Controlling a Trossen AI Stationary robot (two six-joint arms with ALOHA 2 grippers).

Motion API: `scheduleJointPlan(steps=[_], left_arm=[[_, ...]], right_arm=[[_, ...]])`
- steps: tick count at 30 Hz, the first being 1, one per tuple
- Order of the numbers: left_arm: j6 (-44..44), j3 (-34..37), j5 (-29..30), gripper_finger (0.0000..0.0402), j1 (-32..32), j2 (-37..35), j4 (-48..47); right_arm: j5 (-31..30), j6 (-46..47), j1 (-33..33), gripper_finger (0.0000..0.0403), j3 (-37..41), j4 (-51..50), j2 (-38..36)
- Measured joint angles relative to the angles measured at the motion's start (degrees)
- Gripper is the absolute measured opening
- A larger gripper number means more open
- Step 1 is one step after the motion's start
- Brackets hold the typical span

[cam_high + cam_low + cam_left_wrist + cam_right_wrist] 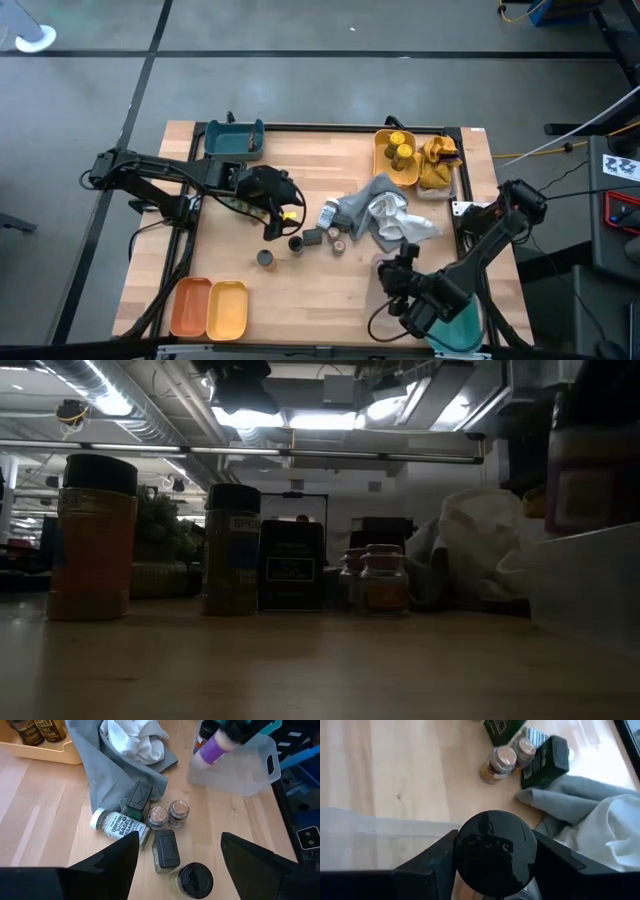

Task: Sort spices by type
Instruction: Put the black seasoning bottle into the transparent bin

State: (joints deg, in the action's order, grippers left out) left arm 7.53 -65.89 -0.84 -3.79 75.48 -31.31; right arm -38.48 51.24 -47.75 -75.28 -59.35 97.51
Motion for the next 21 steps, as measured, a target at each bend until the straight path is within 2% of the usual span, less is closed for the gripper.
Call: scheduleJointPlan(steps=[7,12,21], left_arm=[[0.0,0.0,0.0,0.0265,0.0,0.0,0.9],[1.1,0.0,0.0,0.0265,0.0,0.0,0.9],[1.1,0.0,0.0,0.0265,0.0,0.0,0.8]], right_arm=[[-0.1,2.2,0.3,0.0209,4.5,5.7,0.0],[-0.1,5.7,0.2,0.0209,5.7,6.0,0.0],[0.5,6.0,0.2,0.0223,7.3,6.8,0.0]])
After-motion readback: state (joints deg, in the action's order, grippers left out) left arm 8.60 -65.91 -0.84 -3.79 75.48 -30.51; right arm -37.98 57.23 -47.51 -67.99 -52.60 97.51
